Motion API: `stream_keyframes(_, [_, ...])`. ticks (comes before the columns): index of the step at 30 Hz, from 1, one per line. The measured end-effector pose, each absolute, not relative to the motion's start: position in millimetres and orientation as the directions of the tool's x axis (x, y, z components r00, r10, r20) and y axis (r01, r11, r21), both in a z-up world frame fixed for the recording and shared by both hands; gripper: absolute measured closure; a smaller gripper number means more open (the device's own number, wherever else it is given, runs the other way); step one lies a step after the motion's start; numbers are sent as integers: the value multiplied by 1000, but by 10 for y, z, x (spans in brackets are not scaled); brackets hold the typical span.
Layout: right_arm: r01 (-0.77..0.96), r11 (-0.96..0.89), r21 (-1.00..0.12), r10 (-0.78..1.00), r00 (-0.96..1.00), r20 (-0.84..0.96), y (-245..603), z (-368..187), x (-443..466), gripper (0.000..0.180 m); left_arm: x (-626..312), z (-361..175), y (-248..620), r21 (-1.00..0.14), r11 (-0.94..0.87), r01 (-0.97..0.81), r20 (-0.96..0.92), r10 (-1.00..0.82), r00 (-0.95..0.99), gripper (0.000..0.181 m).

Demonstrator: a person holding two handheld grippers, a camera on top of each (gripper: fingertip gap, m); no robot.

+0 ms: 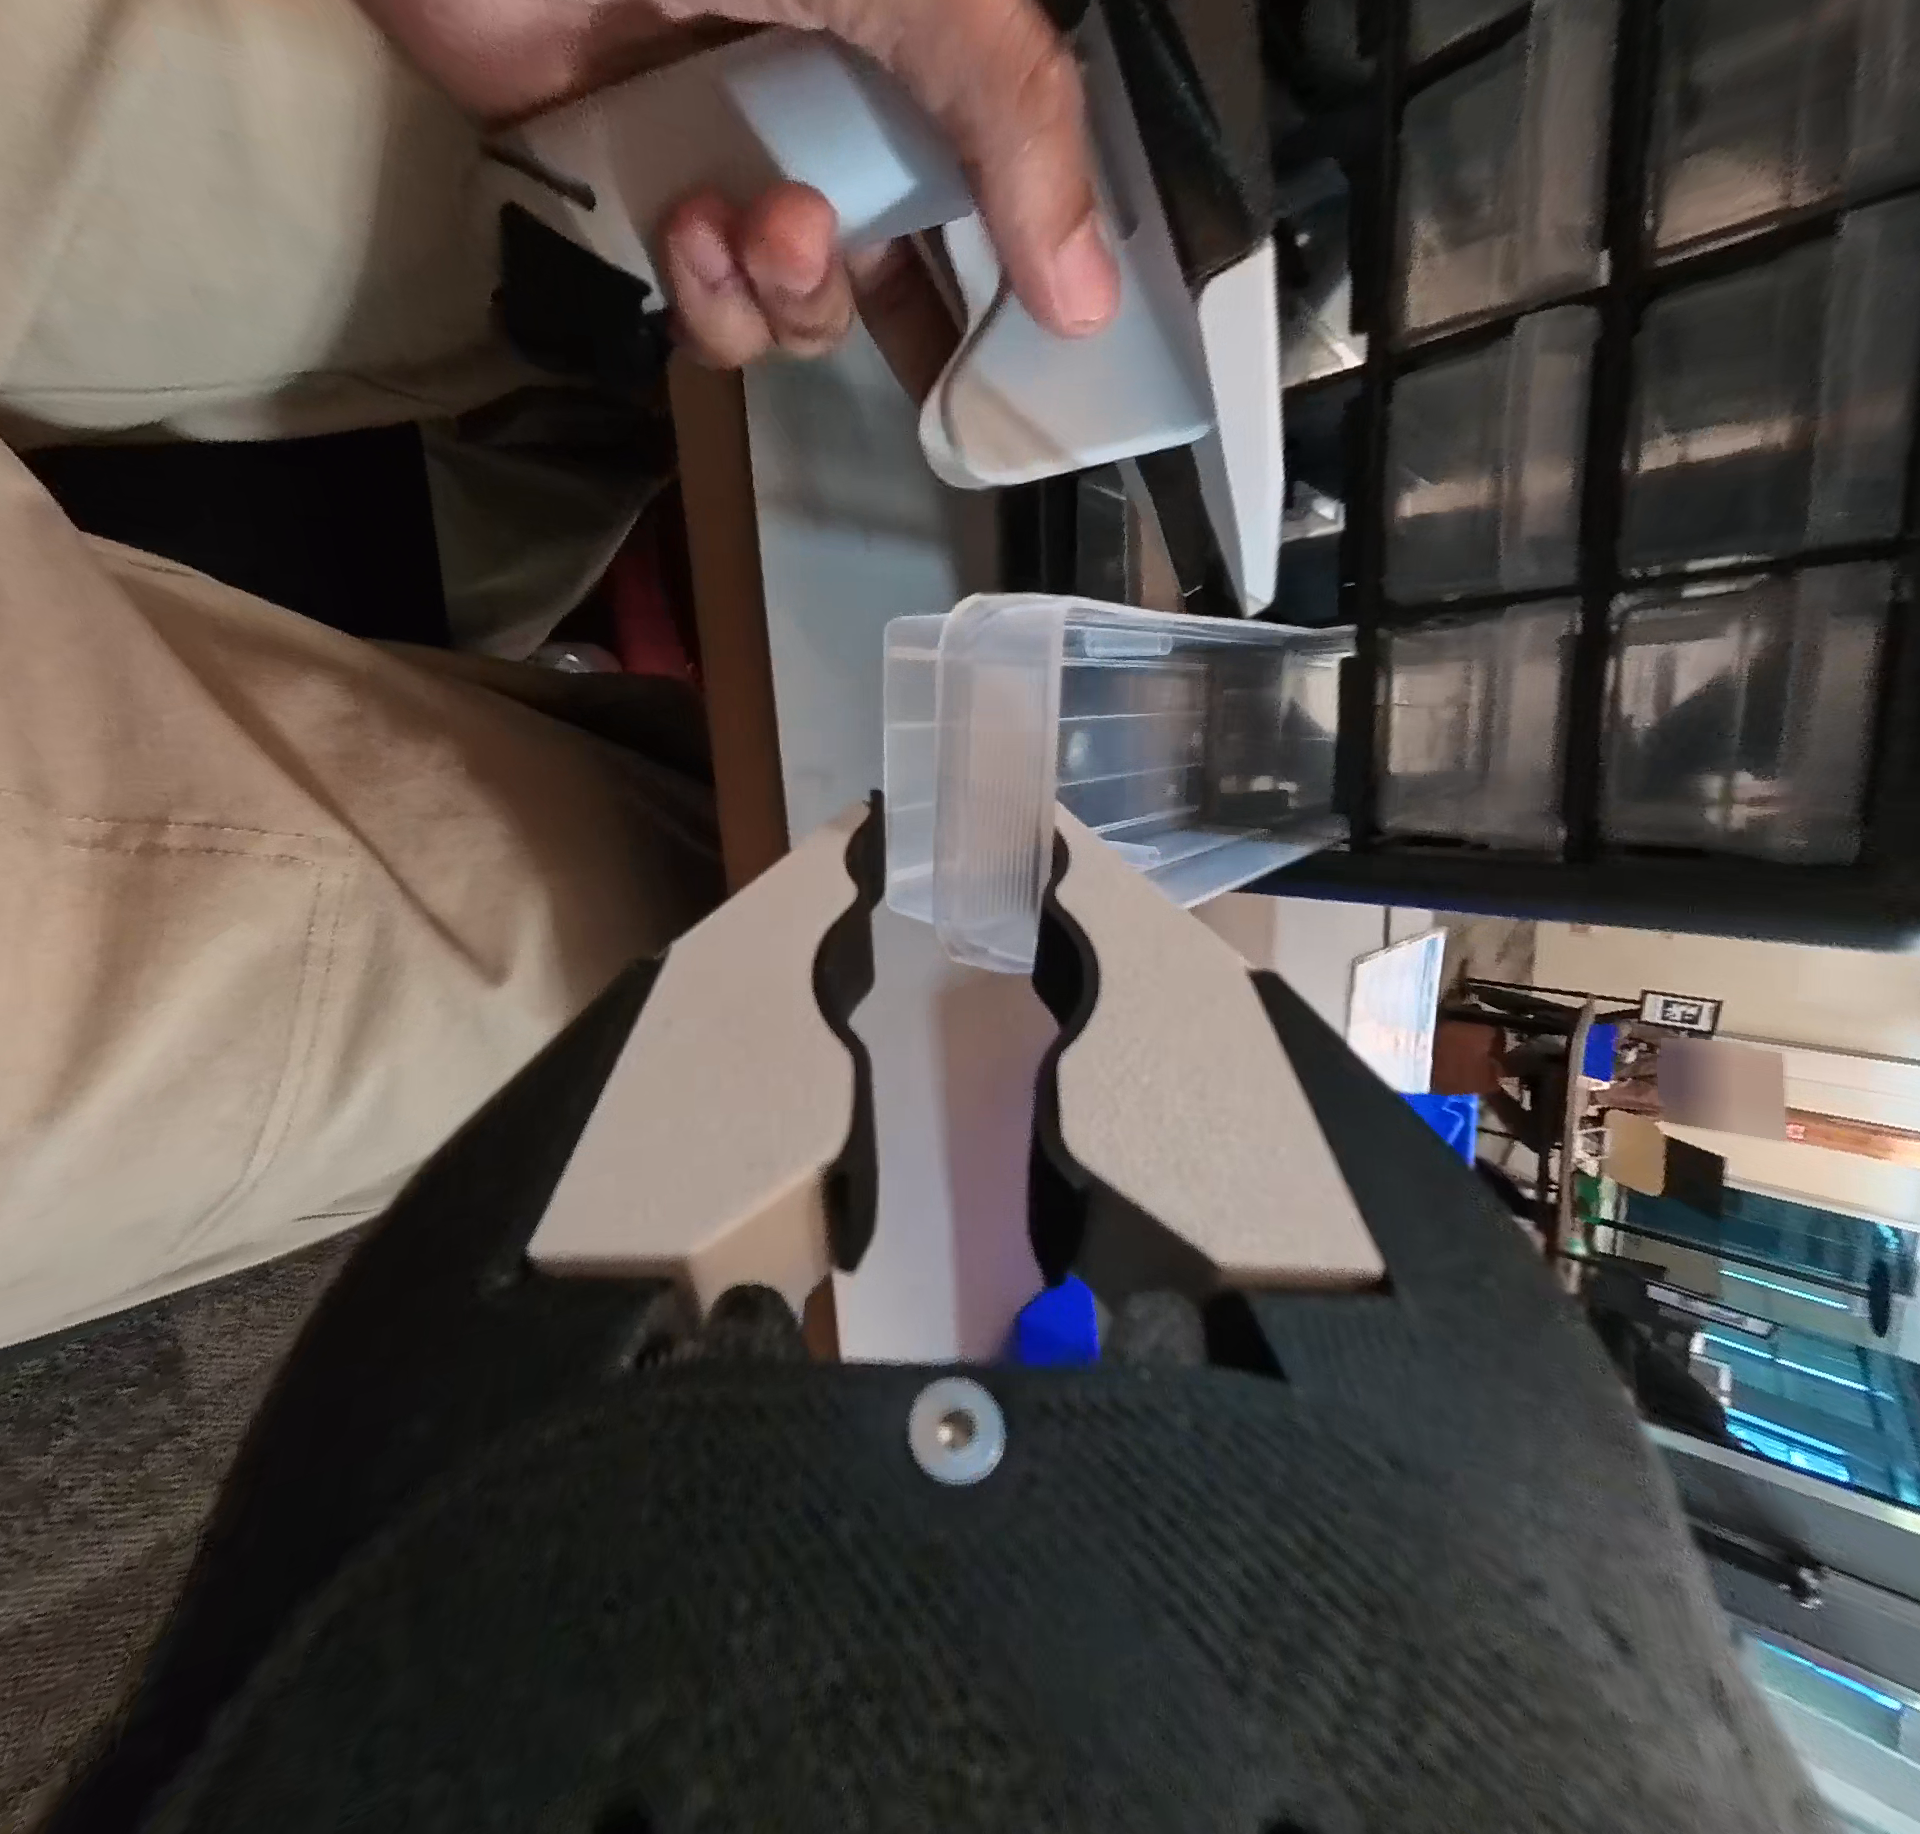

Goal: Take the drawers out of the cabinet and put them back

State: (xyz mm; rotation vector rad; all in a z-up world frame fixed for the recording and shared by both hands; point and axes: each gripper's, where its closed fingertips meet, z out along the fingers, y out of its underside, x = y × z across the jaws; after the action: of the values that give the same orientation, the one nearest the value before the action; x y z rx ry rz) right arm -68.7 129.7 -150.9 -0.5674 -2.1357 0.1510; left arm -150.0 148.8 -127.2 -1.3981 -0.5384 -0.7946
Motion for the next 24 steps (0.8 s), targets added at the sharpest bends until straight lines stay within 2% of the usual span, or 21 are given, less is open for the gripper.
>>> stream_keyframes(1, [335, 895, -295, 434, -497, 752, 1304, -1534, -691, 155, -1498, -1282, 1491, -646, -17, 763, 754, -170, 635, 152])
stream_keyframes(5, [320, 899, -298, 425, -481, 767, 1314, -1574, -711, 154, -1486, -1310, 1500, -626, -33, 779, 772, -172, 612, 151])
stream_keyframes(16, [358, 744, -564, 663, -503, 554, 1216, -1464, -623, 139, -1472, -1336, 1513, -614, -44, 788, 782, -170, 600, 151])
stream_keyframes(18, [364, 745, -559, 662, -502, 556, 1225, -1466, -623, 144, -1471, -1337, 1514, -610, -45, 791, 785, -171, 595, 151])
stream_keyframes(22, [364, 800, -476, 600, -506, 620, 1259, -1570, -644, 148, -1475, -1341, 1516, -605, -47, 795, 788, -173, 590, 151])
stream_keyframes(24, [360, 829, -429, 559, -513, 651, 1255, -1622, -662, 156, -1473, -1340, 1517, -605, -47, 795, 789, -173, 590, 151])
